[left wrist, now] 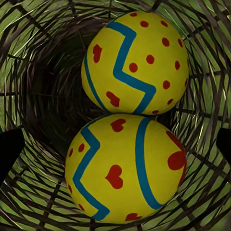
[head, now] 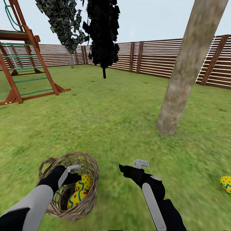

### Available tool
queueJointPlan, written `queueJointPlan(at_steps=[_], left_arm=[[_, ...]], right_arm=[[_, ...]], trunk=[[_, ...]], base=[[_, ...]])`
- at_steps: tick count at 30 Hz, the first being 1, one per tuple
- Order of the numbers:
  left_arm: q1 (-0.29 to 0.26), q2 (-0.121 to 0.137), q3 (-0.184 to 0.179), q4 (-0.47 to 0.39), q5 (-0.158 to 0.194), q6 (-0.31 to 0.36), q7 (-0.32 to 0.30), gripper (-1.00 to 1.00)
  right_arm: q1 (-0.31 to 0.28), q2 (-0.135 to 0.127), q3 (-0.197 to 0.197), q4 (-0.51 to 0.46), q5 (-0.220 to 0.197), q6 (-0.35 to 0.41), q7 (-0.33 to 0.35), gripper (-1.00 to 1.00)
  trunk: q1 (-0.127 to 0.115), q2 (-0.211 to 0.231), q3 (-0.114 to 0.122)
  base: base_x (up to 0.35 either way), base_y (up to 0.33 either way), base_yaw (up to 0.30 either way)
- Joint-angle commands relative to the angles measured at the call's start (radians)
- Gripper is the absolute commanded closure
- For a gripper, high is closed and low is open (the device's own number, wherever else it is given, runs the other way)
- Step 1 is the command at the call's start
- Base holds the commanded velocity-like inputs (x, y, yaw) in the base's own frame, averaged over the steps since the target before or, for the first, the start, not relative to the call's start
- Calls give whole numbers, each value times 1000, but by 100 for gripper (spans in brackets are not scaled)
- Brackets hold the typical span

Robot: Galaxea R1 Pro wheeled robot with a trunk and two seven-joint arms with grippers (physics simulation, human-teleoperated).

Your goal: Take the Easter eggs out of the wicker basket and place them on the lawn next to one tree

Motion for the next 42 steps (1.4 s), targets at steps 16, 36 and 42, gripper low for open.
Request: queueJointPlan(at_steps=[16,36,42], left_arm=[[-1,-4,5,-1,-3,6,-3,-100],[0,-8,7,0,-4,-33,-3,-100],[0,-10,7,6,-5,-33,-3,-100]], right_arm=[[-1,0,2,0,-11,2,-10,-100],[10,-7,-90,-19,-9,-8,322,-100],[10,-7,-98,-19,-9,-8,331,-100]], trunk=[[7,-4,-66],[7,-4,-74],[9,-5,-85]], base=[[0,0,0],[0,0,0],[0,0,0]])
